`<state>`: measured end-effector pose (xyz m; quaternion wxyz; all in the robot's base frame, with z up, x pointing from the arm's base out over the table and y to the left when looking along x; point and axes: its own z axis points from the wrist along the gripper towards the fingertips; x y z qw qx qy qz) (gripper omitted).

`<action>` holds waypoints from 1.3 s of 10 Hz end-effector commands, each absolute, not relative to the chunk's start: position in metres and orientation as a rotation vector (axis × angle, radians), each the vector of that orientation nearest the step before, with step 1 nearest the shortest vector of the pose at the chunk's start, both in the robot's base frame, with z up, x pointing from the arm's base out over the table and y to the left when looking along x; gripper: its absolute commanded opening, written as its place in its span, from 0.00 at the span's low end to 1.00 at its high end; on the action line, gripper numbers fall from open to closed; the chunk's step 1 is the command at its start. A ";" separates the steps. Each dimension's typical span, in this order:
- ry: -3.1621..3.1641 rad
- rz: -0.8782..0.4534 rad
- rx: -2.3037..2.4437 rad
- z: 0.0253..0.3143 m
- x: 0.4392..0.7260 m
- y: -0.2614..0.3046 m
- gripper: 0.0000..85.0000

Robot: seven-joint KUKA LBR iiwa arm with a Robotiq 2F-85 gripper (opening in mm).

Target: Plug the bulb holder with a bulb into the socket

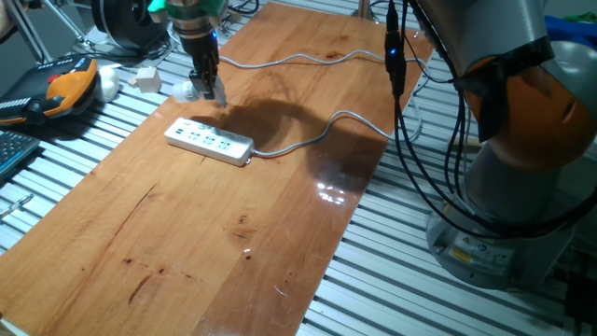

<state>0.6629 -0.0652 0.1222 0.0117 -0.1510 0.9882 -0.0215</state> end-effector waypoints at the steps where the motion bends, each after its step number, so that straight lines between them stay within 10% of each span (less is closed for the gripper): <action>1: 3.084 -0.066 -0.464 0.122 0.663 -0.065 0.00; 13: 3.111 -0.052 0.039 0.124 0.662 -0.066 0.00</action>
